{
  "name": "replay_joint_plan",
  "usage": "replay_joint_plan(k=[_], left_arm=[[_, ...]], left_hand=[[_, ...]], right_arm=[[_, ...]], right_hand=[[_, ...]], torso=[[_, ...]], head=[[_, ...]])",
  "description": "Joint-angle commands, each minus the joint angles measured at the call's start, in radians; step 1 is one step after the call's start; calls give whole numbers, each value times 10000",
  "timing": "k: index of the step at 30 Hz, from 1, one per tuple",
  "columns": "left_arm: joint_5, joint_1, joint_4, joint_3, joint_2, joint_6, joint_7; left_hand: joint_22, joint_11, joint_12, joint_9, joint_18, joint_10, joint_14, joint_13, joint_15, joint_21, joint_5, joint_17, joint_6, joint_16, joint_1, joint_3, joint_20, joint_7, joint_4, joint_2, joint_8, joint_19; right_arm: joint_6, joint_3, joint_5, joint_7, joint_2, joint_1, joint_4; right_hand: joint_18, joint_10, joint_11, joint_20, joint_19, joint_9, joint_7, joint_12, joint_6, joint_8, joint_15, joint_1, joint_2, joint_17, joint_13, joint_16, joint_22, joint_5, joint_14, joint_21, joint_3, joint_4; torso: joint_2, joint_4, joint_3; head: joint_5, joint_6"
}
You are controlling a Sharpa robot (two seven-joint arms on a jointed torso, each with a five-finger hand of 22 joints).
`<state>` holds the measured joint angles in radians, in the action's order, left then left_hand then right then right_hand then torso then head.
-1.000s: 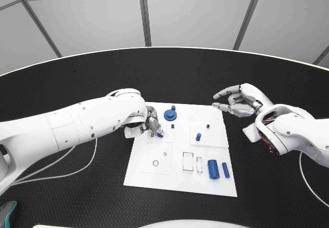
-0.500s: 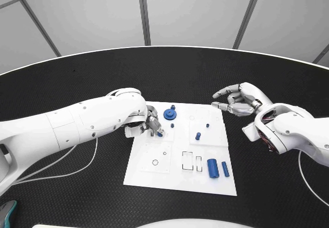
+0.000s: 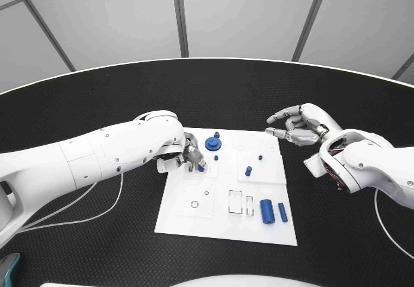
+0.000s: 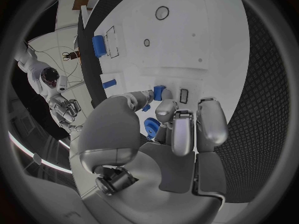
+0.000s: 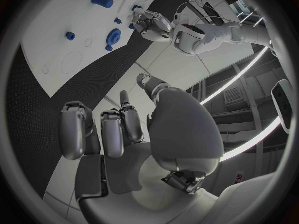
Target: Assemble the parts on the task board
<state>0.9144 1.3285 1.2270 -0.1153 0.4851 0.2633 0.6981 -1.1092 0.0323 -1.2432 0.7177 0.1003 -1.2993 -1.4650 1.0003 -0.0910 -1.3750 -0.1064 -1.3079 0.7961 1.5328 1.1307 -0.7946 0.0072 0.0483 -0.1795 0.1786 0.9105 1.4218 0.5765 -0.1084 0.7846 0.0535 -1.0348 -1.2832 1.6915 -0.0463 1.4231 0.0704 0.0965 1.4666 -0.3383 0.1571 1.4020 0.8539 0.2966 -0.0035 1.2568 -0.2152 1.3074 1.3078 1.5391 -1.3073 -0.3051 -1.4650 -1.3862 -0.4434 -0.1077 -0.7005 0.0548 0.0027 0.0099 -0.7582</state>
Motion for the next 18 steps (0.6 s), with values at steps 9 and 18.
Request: replay_joint_plan(k=[9,18], left_arm=[[-10,-11,-49,0,22,-18,75],[-29,-13,-48,0,57,-7,71]], left_hand=[[-36,75,-108,-26,-151,8,-843,30,-85,-23,51,-1730,225,53,-439,1198,-100,-181,-512,257,-91,16],[-48,75,-139,-29,-152,-1,-843,51,-87,-17,53,-1729,288,56,-496,1876,-107,-181,-819,410,-128,26]], right_arm=[[7,0,0,6,8,0,-19],[6,0,0,7,23,0,-37]], right_hand=[[-60,66,-10,-63,254,11,2,18,-22,23,-53,33,-1,1824,968,-69,-699,-61,-856,58,-1,-27],[-64,56,-9,-64,249,14,3,6,-30,23,-53,27,-9,1809,956,-77,-687,-59,-853,72,3,-31]], torso=[[4,1,-22],[7,1,-23]], head=[[-24,16],[-22,23]])
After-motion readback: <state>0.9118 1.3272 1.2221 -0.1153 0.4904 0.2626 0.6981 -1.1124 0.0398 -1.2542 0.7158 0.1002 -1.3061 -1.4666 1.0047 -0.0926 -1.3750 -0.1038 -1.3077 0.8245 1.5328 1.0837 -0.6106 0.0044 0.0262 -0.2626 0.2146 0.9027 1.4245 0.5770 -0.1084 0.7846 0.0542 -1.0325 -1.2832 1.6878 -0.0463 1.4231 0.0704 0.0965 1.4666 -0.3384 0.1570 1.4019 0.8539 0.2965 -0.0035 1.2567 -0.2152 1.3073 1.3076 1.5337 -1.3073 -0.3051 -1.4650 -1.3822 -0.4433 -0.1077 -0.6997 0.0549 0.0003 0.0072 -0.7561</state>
